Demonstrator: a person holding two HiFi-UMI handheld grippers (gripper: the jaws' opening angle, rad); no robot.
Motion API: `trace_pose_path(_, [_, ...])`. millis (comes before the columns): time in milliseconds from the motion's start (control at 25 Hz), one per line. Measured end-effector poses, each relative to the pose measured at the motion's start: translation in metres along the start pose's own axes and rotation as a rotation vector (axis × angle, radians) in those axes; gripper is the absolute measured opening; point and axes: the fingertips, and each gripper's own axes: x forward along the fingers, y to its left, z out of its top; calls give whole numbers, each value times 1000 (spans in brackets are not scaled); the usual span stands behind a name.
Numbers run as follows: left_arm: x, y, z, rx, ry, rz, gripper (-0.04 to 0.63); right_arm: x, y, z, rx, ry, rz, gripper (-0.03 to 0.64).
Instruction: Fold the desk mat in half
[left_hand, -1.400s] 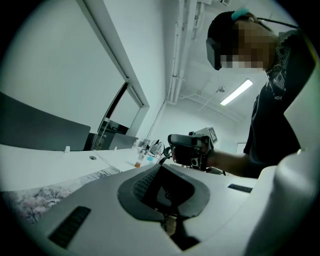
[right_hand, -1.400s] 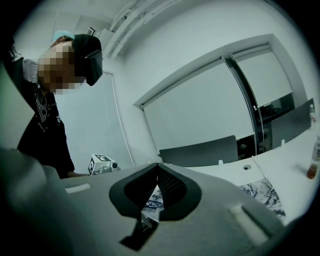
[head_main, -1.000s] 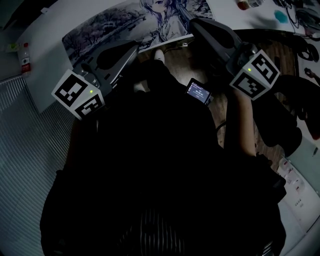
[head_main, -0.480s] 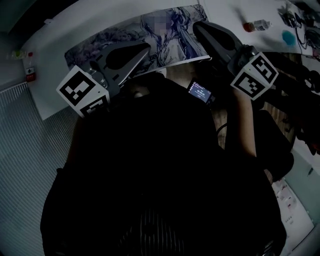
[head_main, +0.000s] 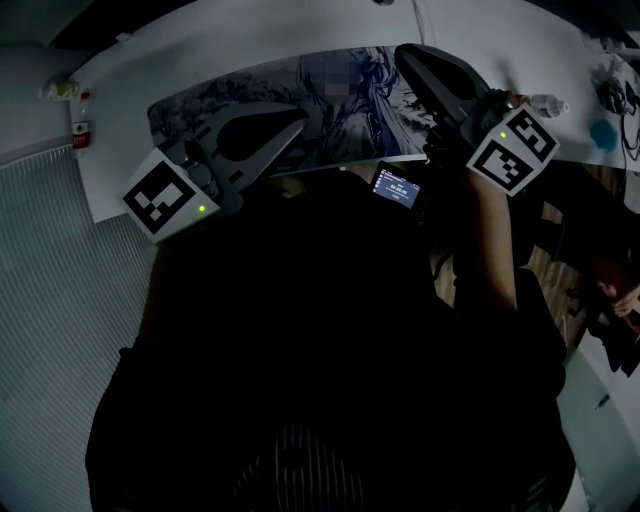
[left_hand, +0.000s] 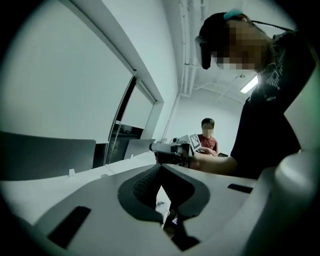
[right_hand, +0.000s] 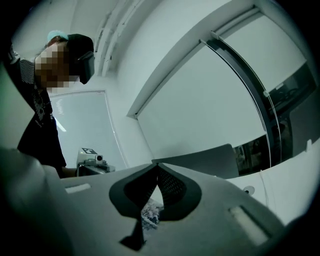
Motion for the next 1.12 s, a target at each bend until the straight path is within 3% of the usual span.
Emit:
trace_pose_path(160, [7,12,-6,-85,-49,26,8,-1,-21,-10,34,-3,18,3])
trace_pose_path(320, [3,20,-20,-120,-22,51,8,2,-29,-18,61,11,17,3])
trace_pose_path(400, [5,22,-23,-134,-12,25,8,1,-30,-19,65,13,0,3])
trace_pose_path(800, [50,29,-17,-79,48,-149,7,-58,-59,-28,54,2,-237,3])
trace_pose_path(1120, [80,28,-30,-108,96,-200,6,-111,-100,-85,133,76,-420,5])
